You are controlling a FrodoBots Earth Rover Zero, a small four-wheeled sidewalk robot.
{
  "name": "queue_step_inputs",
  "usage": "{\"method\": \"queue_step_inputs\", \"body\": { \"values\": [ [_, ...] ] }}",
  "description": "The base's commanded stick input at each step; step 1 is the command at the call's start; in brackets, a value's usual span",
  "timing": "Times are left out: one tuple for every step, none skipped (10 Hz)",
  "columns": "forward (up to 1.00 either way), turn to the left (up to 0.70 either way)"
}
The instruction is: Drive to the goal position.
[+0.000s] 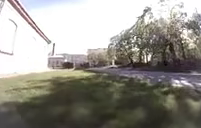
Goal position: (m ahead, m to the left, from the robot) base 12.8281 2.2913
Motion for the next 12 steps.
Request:
{"method": "queue_step_inputs", "body": {
  "values": [
    [0.43,0.43],
    [0.43,0.43],
    [0.43,0.43],
    [0.43,0.43],
    [0.43,0.43],
    [0.43,0.43],
    [0.43,0.43],
    [0.43,0.43],
    [0.43,0.43],
    [0.43,0.43],
    [0.43,0.43],
    [0.43,0.43]
  ]
}}
